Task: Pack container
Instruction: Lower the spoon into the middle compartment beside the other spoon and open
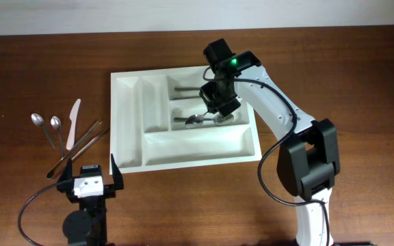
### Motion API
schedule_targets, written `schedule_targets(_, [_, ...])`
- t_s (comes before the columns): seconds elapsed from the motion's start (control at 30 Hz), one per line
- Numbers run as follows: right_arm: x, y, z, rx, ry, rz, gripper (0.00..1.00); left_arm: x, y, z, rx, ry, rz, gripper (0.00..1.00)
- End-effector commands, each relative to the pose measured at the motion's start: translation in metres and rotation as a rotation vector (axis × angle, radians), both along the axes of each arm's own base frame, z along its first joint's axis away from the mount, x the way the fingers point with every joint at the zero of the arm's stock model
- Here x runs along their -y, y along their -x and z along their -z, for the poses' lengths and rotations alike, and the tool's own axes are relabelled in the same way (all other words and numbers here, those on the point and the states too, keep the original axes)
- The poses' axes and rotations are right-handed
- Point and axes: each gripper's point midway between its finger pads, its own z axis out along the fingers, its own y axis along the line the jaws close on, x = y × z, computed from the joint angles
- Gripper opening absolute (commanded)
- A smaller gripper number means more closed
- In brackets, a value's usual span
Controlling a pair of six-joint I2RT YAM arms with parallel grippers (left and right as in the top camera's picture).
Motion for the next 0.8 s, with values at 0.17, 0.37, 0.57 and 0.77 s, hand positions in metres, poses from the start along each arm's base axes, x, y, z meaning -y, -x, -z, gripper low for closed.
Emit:
schedule_targets(0.17, [0.000, 0.007, 0.039, -0.082, 0.060, 0.033, 0.04, -0.001, 0.000, 0.001, -0.001, -0.013, -0.004, 0.99])
schedule_targets(0.37, [-0.004, 0.007, 0.046, -0.090, 0.056, 0.035, 0.04, -0.001, 0.000, 0.001, -0.001, -0.013, -0.004, 0.99])
schedule_targets(0.57, [-0.012, 0.001, 0.044, -0.057, 0.014, -0.005, 0.59, -0.001, 0.000, 0.001, -0.001, -0.013, -0.004, 0.99])
schedule_targets(0.77, [-0.033, -0.009, 0.037, 0.006, -0.087, -0.119, 0.62, -0.001, 0.000, 0.001, -0.001, -0.013, -0.004, 0.99])
